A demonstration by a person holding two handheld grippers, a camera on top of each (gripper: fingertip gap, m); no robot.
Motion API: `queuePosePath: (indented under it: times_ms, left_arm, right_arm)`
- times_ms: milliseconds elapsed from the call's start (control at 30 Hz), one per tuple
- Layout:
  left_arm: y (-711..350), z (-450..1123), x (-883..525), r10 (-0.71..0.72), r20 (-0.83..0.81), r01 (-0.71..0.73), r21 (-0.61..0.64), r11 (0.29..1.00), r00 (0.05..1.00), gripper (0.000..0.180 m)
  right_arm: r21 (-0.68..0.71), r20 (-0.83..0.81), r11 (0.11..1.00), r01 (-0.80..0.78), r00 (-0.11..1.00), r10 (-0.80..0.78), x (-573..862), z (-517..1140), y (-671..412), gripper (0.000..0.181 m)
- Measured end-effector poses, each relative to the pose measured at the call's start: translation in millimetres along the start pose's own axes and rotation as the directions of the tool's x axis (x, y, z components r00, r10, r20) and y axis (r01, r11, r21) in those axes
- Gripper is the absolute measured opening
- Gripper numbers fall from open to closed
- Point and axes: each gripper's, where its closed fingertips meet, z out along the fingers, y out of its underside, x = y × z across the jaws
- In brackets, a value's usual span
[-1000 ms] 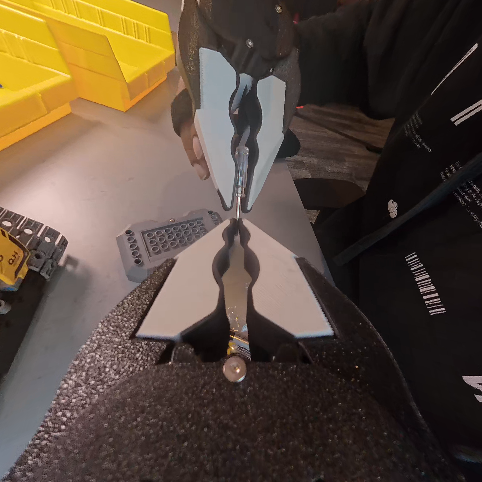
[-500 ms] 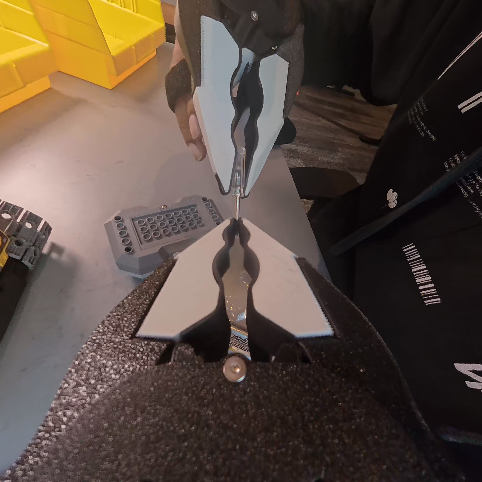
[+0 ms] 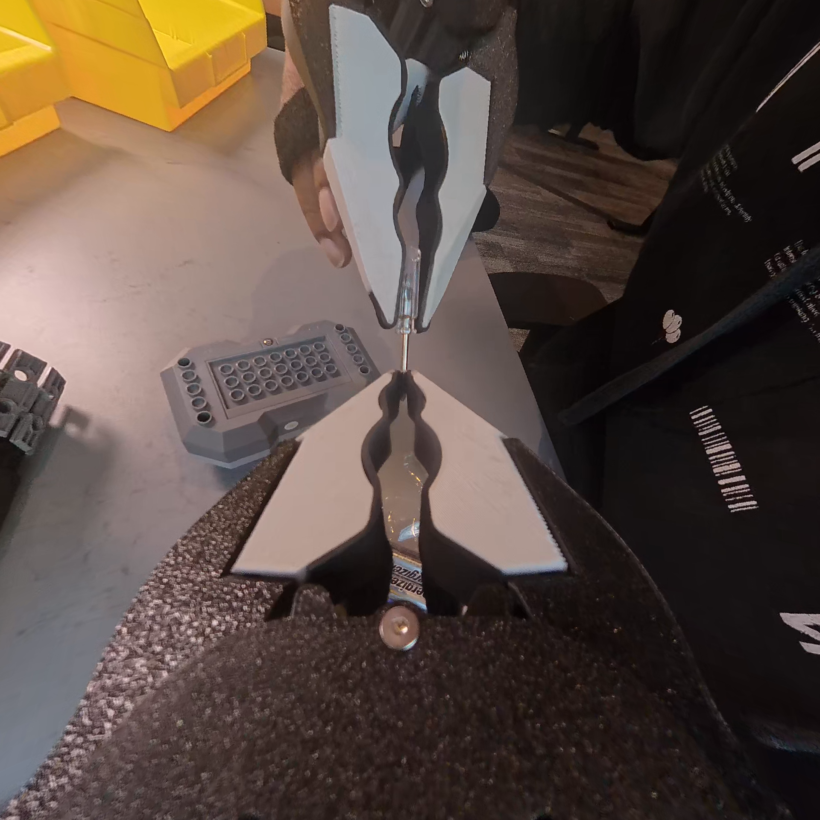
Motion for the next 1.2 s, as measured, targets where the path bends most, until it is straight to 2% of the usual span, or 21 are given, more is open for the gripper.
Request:
queuePosePath:
  times_ms: [200, 333, 467, 533, 667, 800, 900, 967, 1000, 1200]
  left_arm:
    - [4, 0, -3, -0.018, 0.003, 0.018, 0.001, 1.000, 1.000, 0.001]
    - [-2, -3, -10, -0.033, 0.037, 0.031, 0.064, 0.997, 0.999, 0.004]
    - [-4, -15, -35, -0.053, 0.195, 0.033, 0.104, 0.994, 0.979, 0.052]
    - [1, -16, -49, -0.060, 0.294, 0.035, 0.088, 0.996, 0.954, 0.079]
    - [14, 1, -63, -0.073, 0.401, 0.075, 0.009, 0.997, 0.913, 0.121]
    - [25, 20, -69, -0.060, 0.452, 0.104, -0.072, 0.992, 0.890, 0.140]
    - [33, 30, -74, -0.033, 0.454, 0.107, -0.139, 0.984, 0.890, 0.137]
    - [36, 33, -73, -0.032, 0.416, 0.105, -0.154, 0.983, 0.909, 0.119]
    - [36, 33, -72, -0.039, 0.398, 0.106, -0.149, 0.983, 0.916, 0.116]
    - [37, 24, -69, -0.028, 0.333, 0.082, -0.149, 0.985, 0.943, 0.115]
  right_arm:
    - [-0.015, -0.007, 1.000, 0.003, 1.000, -0.003, 1, 3, 3, 0.006]
    - [-0.022, -0.026, 1.000, 0.000, 1.000, -0.001, 7, -1, 3, 0.006]
    - [-0.142, -0.067, 0.990, 0.009, 0.998, -0.018, 32, -24, 21, 0.006]
    - [-0.223, -0.057, 0.975, 0.011, 0.998, -0.024, 41, -32, 33, 0.006]
    - [-0.346, 0.005, 0.935, 0.070, 0.997, -0.073, 48, -30, 53, 0.007]
    - [-0.421, 0.098, 0.895, 0.151, 0.988, -0.120, 49, -25, 55, 0.006]
    - [-0.450, 0.141, 0.876, 0.177, 0.982, -0.126, 51, -24, 55, 0.006]
    - [-0.470, 0.164, 0.861, 0.194, 0.978, -0.131, 51, -24, 57, 0.006]
    - [-0.474, 0.172, 0.858, 0.199, 0.976, -0.131, 51, -23, 56, 0.006]
    - [-0.496, 0.208, 0.841, 0.217, 0.970, -0.127, 47, -20, 56, 0.006]
